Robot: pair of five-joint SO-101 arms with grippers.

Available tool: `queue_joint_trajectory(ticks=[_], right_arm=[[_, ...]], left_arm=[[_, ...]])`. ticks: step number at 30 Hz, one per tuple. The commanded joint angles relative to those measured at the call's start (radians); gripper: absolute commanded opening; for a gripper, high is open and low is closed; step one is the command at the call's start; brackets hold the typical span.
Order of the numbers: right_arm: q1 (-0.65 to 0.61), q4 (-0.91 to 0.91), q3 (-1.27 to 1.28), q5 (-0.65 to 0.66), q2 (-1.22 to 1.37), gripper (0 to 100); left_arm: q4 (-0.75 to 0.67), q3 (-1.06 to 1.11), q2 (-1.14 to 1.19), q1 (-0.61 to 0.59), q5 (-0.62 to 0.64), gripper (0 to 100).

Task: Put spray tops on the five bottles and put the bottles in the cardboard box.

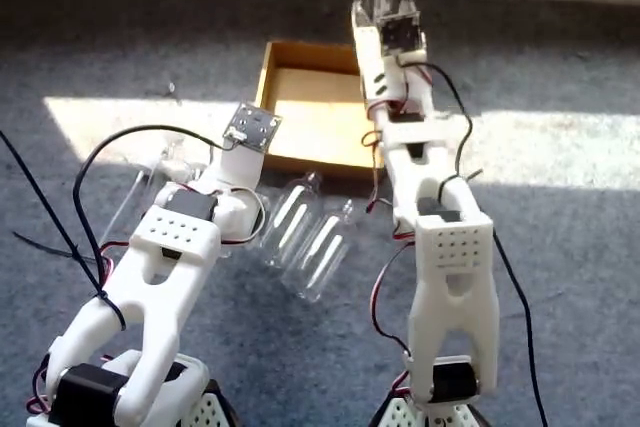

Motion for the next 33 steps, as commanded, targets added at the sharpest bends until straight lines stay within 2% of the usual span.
queue_joint_trajectory(ticks=[1,6,14,17,21,24,27,30,33], right_arm=[[0.039,0.054,0.015,0.003,-0.243,0.4],[0.068,0.058,0.326,0.002,-0.536,0.4],[0.047,0.054,1.056,0.008,-1.194,0.4],[0.013,0.051,1.25,0.003,-1.395,0.4],[-0.036,-0.05,1.503,0.009,-1.616,0.4],[-0.076,-0.099,1.662,0.008,-1.742,0.4],[-0.081,-0.104,1.774,0.008,-1.816,0.4],[-0.019,-0.104,1.848,0.003,-1.833,0.4],[0.073,-0.102,1.893,0.005,-1.833,0.4]], left_arm=[[-0.017,-0.002,-0.004,0.018,-0.006,15],[-0.018,-0.004,-0.004,0.021,-0.006,15],[-0.014,-0.015,-0.024,0.013,-0.006,15],[-0.008,-0.064,-0.113,-0.013,-0.006,15],[0.13,-0.142,-0.317,0.008,-0.006,22],[0.224,-0.232,-0.438,0.087,-0.021,24],[0.252,-0.294,-0.498,0.137,-0.028,24],[0.258,-0.272,-0.507,0.136,-0.028,24],[0.253,-0.142,-0.516,0.116,-0.028,24]])
